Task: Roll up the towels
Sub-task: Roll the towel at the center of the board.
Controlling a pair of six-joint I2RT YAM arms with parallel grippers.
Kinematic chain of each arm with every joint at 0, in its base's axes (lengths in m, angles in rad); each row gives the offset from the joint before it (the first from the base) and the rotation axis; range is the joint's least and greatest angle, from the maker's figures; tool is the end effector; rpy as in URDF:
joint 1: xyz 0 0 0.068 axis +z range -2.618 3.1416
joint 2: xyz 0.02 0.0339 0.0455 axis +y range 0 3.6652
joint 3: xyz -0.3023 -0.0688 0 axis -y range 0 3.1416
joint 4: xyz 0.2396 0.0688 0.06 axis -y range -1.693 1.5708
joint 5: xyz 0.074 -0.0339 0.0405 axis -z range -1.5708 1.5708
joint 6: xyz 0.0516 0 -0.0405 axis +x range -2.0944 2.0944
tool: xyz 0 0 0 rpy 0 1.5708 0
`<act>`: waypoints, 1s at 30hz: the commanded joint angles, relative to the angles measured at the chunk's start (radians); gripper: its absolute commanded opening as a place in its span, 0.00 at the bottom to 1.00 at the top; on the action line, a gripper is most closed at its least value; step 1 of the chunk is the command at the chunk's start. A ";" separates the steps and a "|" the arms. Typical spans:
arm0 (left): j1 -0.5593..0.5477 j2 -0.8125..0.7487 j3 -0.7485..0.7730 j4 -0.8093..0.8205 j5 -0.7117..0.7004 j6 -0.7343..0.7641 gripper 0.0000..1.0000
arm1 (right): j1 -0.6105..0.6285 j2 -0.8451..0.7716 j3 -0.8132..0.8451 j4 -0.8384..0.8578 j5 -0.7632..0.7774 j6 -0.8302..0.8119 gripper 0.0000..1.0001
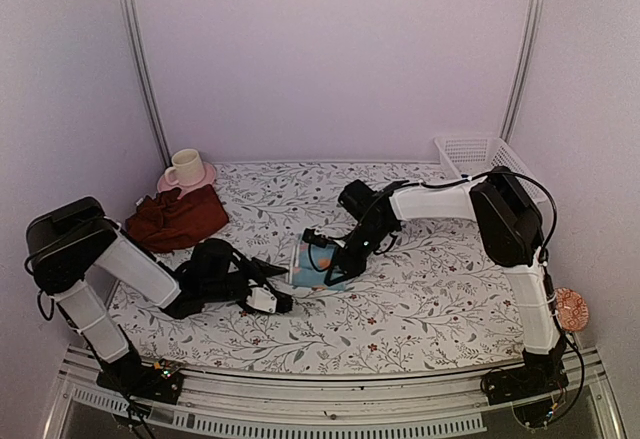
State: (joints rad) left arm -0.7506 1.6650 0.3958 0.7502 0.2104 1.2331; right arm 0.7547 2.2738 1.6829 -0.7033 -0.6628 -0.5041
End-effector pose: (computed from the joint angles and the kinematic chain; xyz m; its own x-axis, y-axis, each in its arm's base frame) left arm 0.2010 -0.2023 0.1418 0.6343 0.6701 -0.3854 0.6072 -0.1233 0.7850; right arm 0.3273 0.3514 0.1502 -0.2936 -0.7988 -0.5250 -0.9185 0.0837 0.3864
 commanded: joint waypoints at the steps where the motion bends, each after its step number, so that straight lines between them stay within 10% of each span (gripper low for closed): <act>1: -0.026 0.054 0.030 0.092 -0.057 0.038 0.63 | -0.023 0.054 0.022 -0.076 -0.006 0.018 0.17; 19: -0.060 0.248 0.061 0.244 -0.202 0.124 0.53 | -0.033 0.107 0.047 -0.099 -0.037 0.009 0.16; 30: -0.078 0.273 0.067 0.218 -0.201 0.149 0.18 | -0.044 0.111 0.060 -0.108 -0.049 0.007 0.17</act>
State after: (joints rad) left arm -0.8116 1.9202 0.4614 1.0172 0.0097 1.3762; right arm 0.7231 2.3299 1.7397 -0.7628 -0.7536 -0.4931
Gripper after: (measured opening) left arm 0.248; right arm 0.168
